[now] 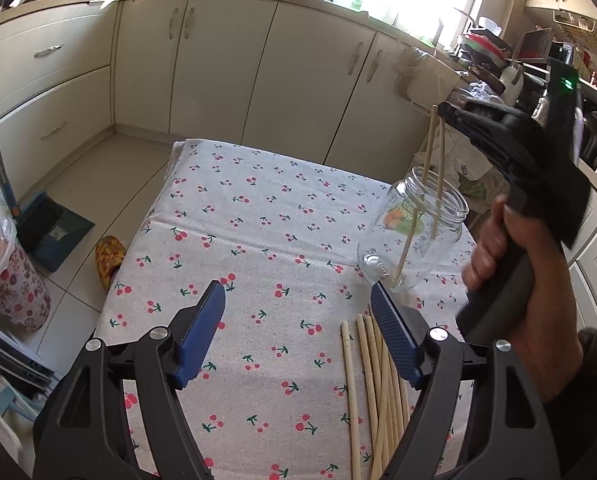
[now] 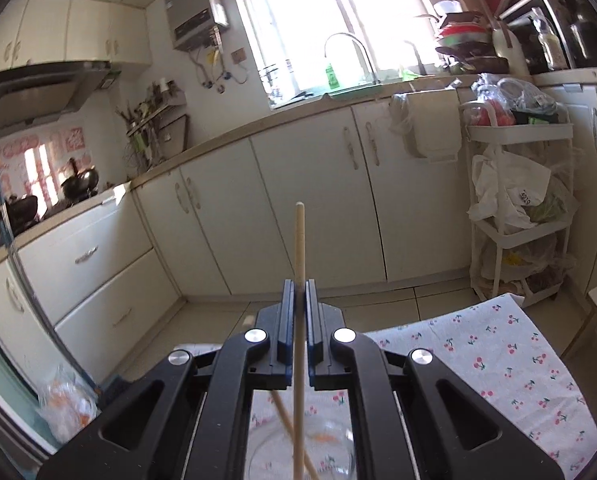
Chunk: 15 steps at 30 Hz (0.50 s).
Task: Organize utensils
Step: 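Carry the right tool's stick into the glass jar while the left tool drops its stick in, then return the right tool to the stick pile while the left tool grasps another stick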
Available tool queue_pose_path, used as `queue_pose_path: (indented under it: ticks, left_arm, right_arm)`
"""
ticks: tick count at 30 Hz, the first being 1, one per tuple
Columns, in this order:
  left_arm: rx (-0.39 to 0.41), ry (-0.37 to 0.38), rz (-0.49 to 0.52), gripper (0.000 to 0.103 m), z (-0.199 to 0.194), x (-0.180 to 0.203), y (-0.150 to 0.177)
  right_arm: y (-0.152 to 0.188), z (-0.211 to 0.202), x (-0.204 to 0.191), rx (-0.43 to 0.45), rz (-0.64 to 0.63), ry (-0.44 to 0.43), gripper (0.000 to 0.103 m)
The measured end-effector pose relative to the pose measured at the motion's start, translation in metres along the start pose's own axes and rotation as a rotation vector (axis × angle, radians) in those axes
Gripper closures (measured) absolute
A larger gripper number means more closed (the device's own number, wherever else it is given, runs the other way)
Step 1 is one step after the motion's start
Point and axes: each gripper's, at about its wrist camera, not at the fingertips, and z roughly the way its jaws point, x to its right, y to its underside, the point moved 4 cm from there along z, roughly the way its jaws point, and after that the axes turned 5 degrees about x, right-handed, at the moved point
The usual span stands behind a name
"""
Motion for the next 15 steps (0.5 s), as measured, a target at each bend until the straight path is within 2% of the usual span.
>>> queue_pose_path:
  ticks: [3,5,6,8,12,15]
  left_arm:
    - [-0.003,-0.009,0.005,0.031,-0.003,0.001,0.0]
    - [-0.01,-0.015,0.014,0.03,-0.004,0.004,0.002]
    - [-0.013,-0.017,0.018,0.03,-0.005,0.005,0.002]
    - [-0.021,-0.026,0.022,0.03,-0.006,0.006,0.004]
    - [-0.06,-0.056,0.036,0.03,-0.008,0.006,0.013]
    - [-0.091,-0.074,0.057,0.03,-0.008,0.006,0.023]
  right_arm:
    - [0.008,-0.015,-0.004,-0.02,-0.036,-0.018,0.096]
    - [0.015,-0.025,-0.006,-0.053,-0.057,-0.027,0.086]
    - [0.017,-0.031,-0.005,-0.061,-0.057,-0.028,0.077]
    - [0.021,-0.05,-0.001,-0.076,-0.044,-0.025,0.072]
    - [0.046,-0.085,0.008,-0.188,-0.004,0.0,0.072]
    - [0.086,-0.106,0.01,-0.341,-0.02,0.007,0.078]
